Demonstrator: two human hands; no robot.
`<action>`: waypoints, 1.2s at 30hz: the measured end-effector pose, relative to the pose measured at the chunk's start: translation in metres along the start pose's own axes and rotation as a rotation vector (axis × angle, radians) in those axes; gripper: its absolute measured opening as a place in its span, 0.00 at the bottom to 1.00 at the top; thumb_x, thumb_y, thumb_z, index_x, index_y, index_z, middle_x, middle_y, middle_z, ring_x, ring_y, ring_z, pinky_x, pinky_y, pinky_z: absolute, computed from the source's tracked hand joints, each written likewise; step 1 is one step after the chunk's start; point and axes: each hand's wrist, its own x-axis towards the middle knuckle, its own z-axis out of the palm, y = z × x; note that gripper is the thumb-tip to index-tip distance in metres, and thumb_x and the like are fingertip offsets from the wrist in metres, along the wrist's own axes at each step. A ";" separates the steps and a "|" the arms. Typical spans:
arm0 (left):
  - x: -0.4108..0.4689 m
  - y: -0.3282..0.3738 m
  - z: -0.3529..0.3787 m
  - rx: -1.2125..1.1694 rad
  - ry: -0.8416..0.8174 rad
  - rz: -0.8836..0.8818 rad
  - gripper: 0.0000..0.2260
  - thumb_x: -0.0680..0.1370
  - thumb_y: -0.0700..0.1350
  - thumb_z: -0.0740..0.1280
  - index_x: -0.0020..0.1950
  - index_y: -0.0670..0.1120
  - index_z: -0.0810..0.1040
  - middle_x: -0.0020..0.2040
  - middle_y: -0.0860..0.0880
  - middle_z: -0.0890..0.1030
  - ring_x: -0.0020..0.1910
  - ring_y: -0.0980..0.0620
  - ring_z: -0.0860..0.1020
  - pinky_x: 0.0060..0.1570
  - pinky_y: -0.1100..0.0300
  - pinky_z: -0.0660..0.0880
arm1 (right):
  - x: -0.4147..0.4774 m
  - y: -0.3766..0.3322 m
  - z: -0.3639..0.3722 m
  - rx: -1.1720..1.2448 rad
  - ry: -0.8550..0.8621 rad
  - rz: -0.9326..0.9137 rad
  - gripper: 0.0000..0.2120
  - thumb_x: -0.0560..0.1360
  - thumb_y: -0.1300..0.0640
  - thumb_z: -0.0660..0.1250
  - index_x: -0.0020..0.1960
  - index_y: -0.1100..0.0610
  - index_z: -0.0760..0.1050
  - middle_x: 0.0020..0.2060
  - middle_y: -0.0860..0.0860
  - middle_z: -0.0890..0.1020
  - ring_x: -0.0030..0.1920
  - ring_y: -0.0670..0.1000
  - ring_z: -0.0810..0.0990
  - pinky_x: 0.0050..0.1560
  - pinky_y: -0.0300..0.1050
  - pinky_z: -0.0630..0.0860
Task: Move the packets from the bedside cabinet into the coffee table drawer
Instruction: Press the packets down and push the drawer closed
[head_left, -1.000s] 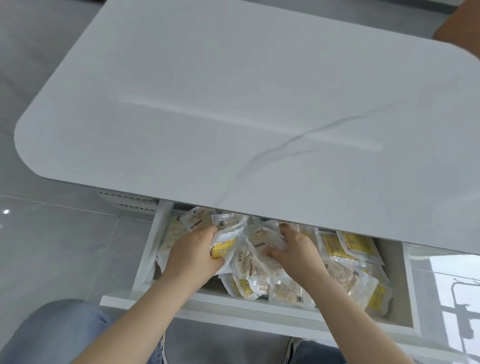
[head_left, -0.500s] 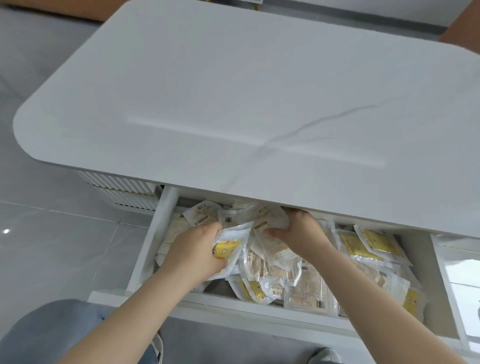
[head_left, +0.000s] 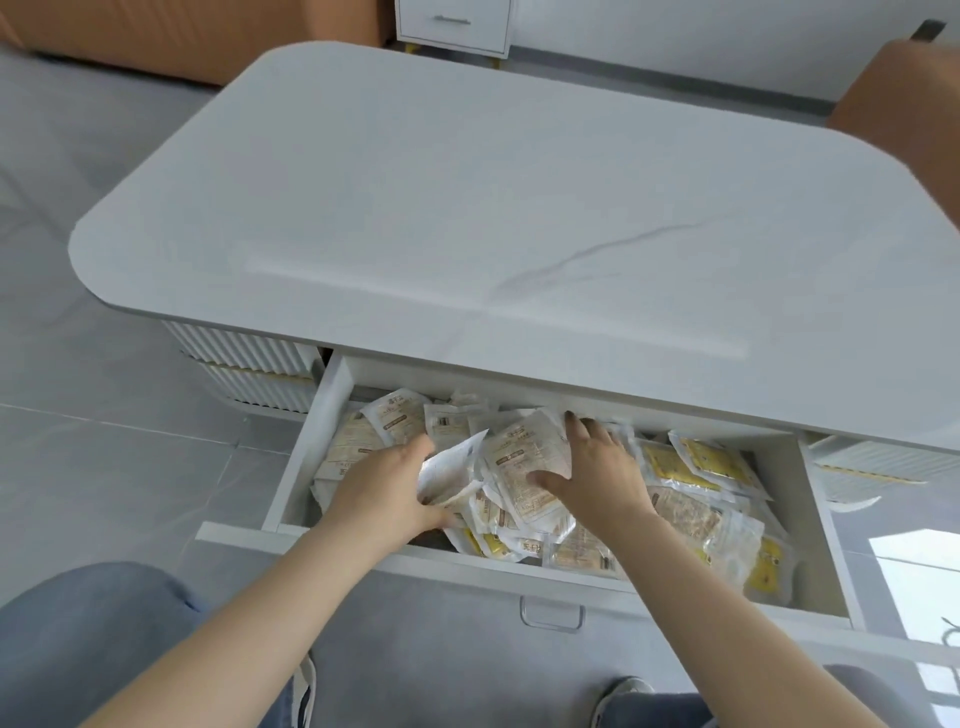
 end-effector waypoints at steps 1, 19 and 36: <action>-0.002 0.000 0.000 -0.007 0.008 0.003 0.26 0.66 0.61 0.74 0.55 0.49 0.69 0.44 0.52 0.75 0.42 0.52 0.73 0.31 0.63 0.63 | -0.004 0.002 -0.003 0.028 0.006 -0.022 0.42 0.72 0.34 0.65 0.76 0.55 0.56 0.71 0.53 0.67 0.69 0.55 0.68 0.65 0.50 0.71; -0.006 -0.018 -0.001 0.031 0.141 -0.063 0.10 0.77 0.44 0.63 0.36 0.47 0.75 0.39 0.51 0.79 0.39 0.50 0.75 0.38 0.57 0.72 | -0.107 -0.009 -0.037 0.234 0.001 -0.232 0.33 0.71 0.34 0.66 0.72 0.47 0.66 0.68 0.43 0.71 0.67 0.45 0.71 0.63 0.40 0.69; -0.028 -0.006 -0.028 0.007 0.447 0.218 0.15 0.76 0.45 0.68 0.62 0.42 0.77 0.59 0.46 0.77 0.59 0.46 0.75 0.56 0.56 0.71 | -0.112 -0.004 -0.013 0.066 0.054 -0.249 0.37 0.69 0.41 0.72 0.73 0.45 0.62 0.71 0.41 0.66 0.71 0.46 0.65 0.69 0.43 0.65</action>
